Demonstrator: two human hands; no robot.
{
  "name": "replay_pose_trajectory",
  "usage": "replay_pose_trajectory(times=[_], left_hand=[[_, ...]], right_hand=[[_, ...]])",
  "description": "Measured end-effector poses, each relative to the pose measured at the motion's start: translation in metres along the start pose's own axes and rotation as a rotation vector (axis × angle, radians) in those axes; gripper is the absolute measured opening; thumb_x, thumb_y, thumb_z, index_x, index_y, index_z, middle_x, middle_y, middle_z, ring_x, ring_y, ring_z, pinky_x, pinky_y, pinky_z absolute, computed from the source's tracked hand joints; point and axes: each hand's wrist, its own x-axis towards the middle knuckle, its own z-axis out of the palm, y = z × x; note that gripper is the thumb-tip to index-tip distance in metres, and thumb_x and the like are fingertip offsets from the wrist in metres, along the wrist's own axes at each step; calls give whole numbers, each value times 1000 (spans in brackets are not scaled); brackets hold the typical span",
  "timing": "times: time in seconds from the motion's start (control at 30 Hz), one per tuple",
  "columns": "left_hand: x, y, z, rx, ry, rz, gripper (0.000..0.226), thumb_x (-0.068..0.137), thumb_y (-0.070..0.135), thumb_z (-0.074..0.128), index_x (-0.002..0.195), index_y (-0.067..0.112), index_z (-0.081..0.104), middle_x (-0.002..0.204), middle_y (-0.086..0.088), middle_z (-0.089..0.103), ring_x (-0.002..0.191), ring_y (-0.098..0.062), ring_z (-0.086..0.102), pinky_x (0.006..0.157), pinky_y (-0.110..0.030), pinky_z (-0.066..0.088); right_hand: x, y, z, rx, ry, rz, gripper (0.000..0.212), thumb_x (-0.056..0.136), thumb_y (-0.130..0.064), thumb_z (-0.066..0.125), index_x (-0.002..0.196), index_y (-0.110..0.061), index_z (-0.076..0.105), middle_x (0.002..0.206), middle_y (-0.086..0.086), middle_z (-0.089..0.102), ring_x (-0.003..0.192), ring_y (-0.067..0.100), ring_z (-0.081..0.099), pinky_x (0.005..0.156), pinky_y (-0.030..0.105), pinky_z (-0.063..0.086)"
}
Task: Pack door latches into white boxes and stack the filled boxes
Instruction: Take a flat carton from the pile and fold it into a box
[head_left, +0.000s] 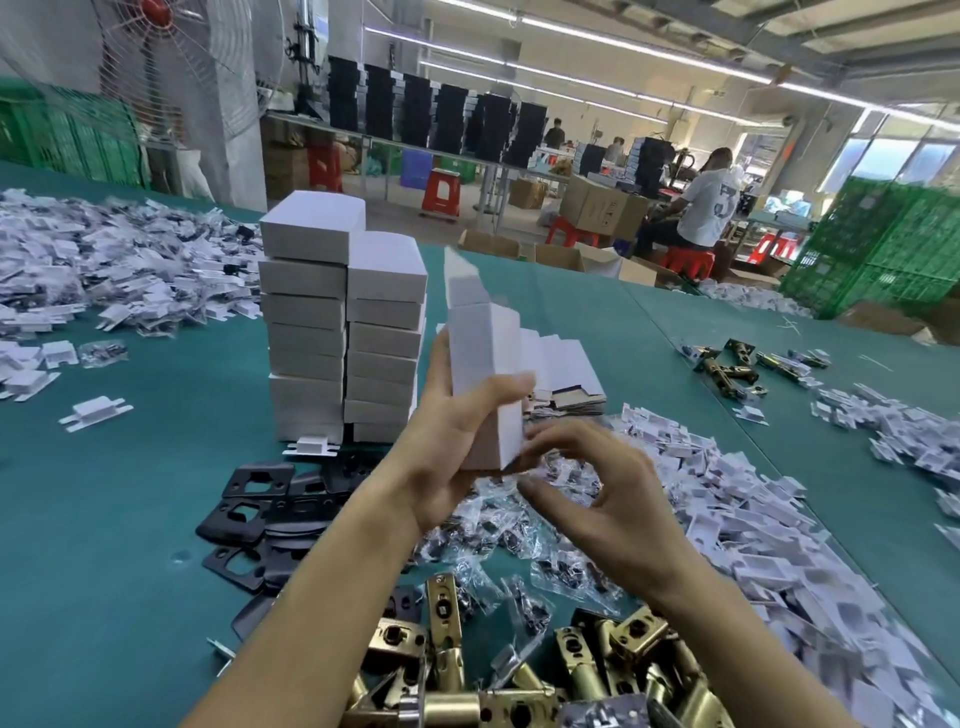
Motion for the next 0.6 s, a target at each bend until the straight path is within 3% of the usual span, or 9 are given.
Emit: replay_pose_trajectory(times=[0.1,0.2,0.27,0.33,0.4,0.47,0.6], left_hand=[[1,0,-5,267,15,159,77,66,22,75,132,52,48,116,-1,64,90,-22,66,73,-48,59],[5,-6,-8,393,99,231,64,66,23,68,122,51,55,112,-2,60,88,-22,61,71,-51,62],[5,-8,-9,344,139,248,43,68,27,67,104,49,62,104,-4,60,84,-26,60,62,-54,61],[6,-9,-11,297,174,234,31,68,31,71,93,46,62,102,-5,61,87,-28,63,57,-52,61],[7,-10,-14,296,206,225,35,67,33,75,98,41,60,104,-3,61,87,-24,65,55,-46,61],[8,-10,-17,278,220,234,39,68,33,77,102,39,61,104,-1,63,85,-20,66,53,-43,60],[9,-8,-20,204,202,238,28,71,31,74,97,40,68,94,2,68,85,-26,66,53,-43,59]], right_hand=[[-4,4,1,-67,-288,337,10,91,-30,69,98,-29,62,91,-12,67,84,-4,63,76,21,54],[-5,-1,16,-140,-495,353,14,92,-37,67,100,-24,69,86,-8,70,75,1,64,72,26,55],[-2,-9,28,-53,-627,384,25,92,-43,66,106,-23,70,86,-7,72,68,-1,63,64,22,52],[-1,-15,40,-26,-751,411,36,88,-48,68,112,-21,70,95,-2,75,75,2,67,68,22,55],[-1,-18,51,-22,-797,449,39,84,-47,74,109,-17,71,98,-1,74,82,9,68,74,25,56],[-2,-19,56,28,-790,497,35,82,-40,77,104,-13,70,91,-2,71,77,10,65,68,22,50],[-4,-15,49,339,-735,676,32,84,-24,77,103,-1,66,91,6,68,78,15,63,74,29,53]])
